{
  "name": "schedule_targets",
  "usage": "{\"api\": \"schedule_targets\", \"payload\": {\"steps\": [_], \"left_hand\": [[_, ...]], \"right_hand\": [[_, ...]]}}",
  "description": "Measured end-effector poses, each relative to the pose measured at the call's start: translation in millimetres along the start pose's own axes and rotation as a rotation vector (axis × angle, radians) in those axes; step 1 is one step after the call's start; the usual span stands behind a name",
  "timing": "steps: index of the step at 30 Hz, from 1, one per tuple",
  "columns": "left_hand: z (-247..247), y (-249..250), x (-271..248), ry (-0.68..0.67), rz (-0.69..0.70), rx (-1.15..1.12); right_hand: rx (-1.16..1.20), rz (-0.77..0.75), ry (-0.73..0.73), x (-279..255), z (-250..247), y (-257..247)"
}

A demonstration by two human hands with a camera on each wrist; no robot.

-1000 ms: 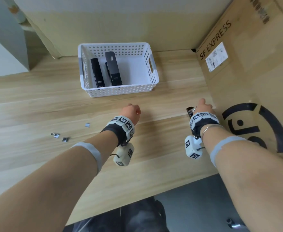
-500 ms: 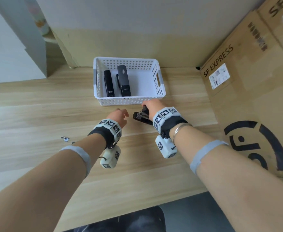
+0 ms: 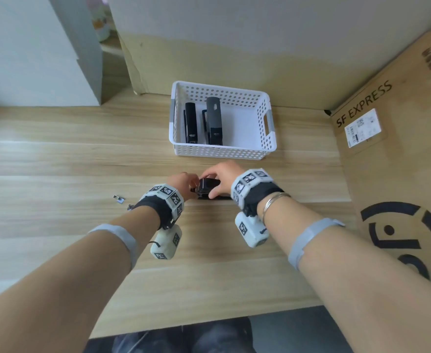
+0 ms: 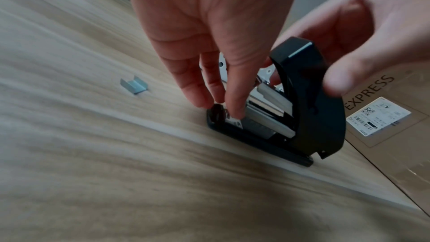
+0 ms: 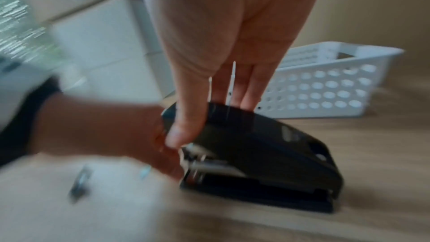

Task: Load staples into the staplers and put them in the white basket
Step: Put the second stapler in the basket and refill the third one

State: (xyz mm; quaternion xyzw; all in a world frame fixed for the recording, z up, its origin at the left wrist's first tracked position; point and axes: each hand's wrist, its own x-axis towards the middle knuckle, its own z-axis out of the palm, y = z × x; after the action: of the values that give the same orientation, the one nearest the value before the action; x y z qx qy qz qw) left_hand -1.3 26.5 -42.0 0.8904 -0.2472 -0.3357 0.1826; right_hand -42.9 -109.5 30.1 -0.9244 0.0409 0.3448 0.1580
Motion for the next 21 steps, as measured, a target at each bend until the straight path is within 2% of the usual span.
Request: {"api": "schedule_targets", "payload": {"steps": [3, 7, 15, 21], "left_hand": [[-0.3, 2.6, -0.2, -0.005, -0.002, -0.024], [-3.7, 6.9, -0.1, 0.003, 0.0, -0.022], [1.4, 2.7, 2.1, 0.032, 0.029, 0.017], [3.9, -0.2, 5.8, 0.047, 0.046, 0.052]], "right_hand": [[0.176, 0.133, 0.017, -6.3, -11.0, 28.8], [0.189, 0.333, -0.02, -5.9, -1.5, 76.0], [0.385, 0.426, 0.085, 4.9, 22.4, 84.4], [0.279, 0.419, -0.018, 14.3, 15.1, 77.2]]}}
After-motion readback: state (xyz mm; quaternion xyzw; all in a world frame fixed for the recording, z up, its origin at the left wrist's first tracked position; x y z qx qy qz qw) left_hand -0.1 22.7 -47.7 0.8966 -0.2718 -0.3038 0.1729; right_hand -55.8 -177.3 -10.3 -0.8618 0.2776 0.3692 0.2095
